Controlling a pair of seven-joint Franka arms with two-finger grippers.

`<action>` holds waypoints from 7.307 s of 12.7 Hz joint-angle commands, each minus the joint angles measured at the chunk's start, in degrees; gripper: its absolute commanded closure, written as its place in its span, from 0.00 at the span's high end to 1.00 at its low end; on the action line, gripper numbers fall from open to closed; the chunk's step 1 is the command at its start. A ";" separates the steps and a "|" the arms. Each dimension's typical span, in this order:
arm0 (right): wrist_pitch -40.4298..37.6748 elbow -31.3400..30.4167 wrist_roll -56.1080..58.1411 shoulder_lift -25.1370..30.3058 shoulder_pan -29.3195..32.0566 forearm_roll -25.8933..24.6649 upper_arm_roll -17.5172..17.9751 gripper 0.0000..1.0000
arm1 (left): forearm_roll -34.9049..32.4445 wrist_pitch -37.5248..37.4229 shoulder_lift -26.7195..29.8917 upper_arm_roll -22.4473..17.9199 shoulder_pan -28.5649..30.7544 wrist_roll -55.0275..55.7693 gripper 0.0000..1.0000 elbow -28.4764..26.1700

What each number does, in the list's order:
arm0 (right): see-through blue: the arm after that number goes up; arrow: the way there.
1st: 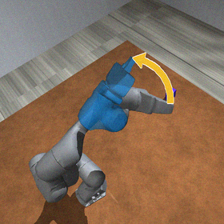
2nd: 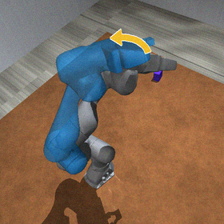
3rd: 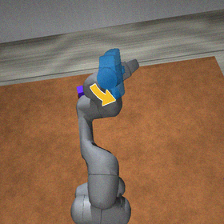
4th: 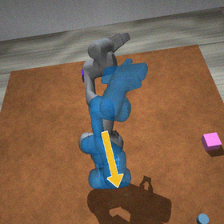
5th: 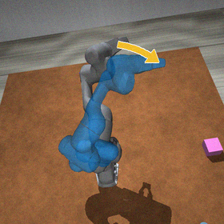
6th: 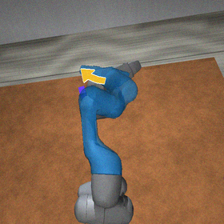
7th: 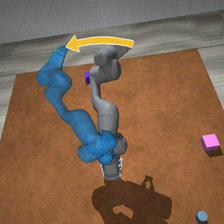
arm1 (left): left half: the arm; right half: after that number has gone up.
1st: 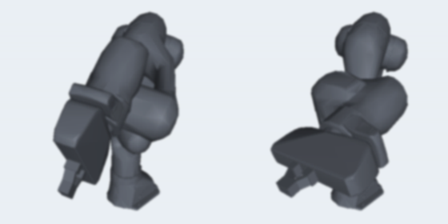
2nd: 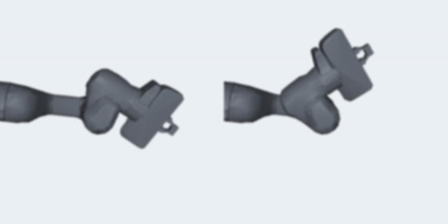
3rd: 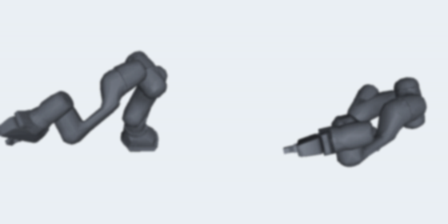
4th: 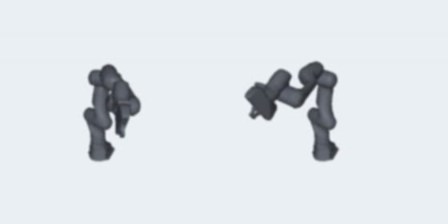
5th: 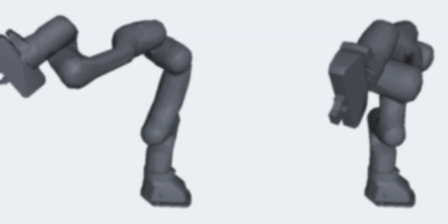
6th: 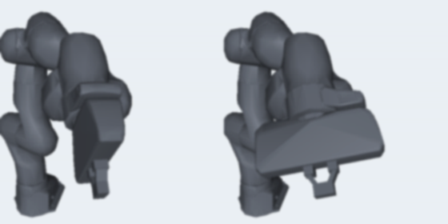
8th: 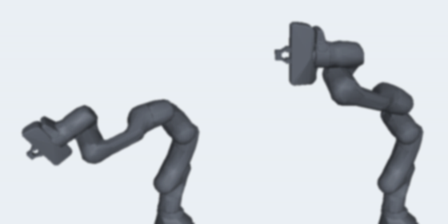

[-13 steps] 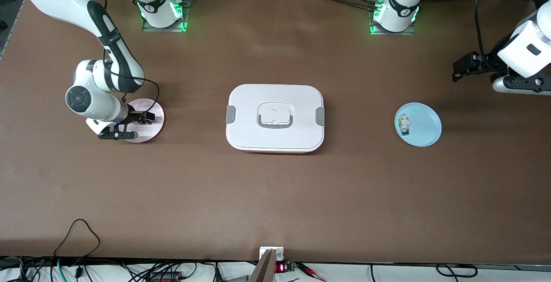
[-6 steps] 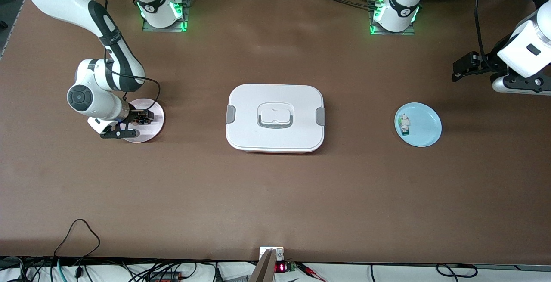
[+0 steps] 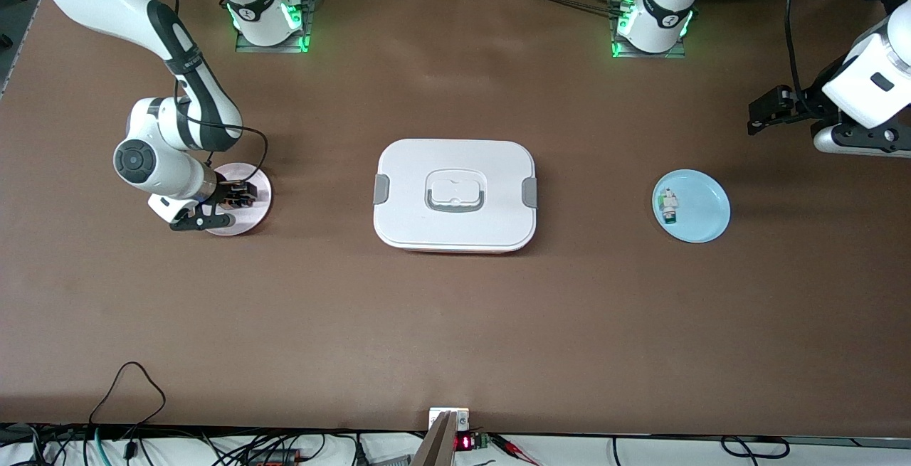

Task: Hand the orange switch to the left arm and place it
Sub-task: 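Close the right gripper on the orange switch and lift it, then carry the switch over the white box while the left gripper approaches, then close the left gripper on the switch held by the right gripper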

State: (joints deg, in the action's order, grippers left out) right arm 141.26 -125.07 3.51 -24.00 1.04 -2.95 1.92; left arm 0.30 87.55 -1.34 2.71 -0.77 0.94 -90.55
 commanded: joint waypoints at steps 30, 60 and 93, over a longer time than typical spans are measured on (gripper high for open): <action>-16.11 29.36 66.84 11.61 0.54 46.85 19.52 0.36 | 0.40 -1.50 -0.06 0.19 0.42 -1.47 1.00 0.02; -3.71 37.45 97.92 -1.14 -17.13 92.51 19.87 0.34 | 94.45 28.99 -21.42 1.24 -15.49 -12.01 1.00 0.73; 1.73 39.21 97.83 -2.28 -20.38 95.14 19.96 0.34 | 89.79 21.79 -19.14 2.47 -14.00 -12.90 0.20 -2.70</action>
State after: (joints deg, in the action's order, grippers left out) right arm 141.75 -87.76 101.34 -25.27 -18.85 91.08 21.62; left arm 90.18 108.38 -21.89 5.25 -14.43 -11.73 -92.24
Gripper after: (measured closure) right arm 0.278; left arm 0.612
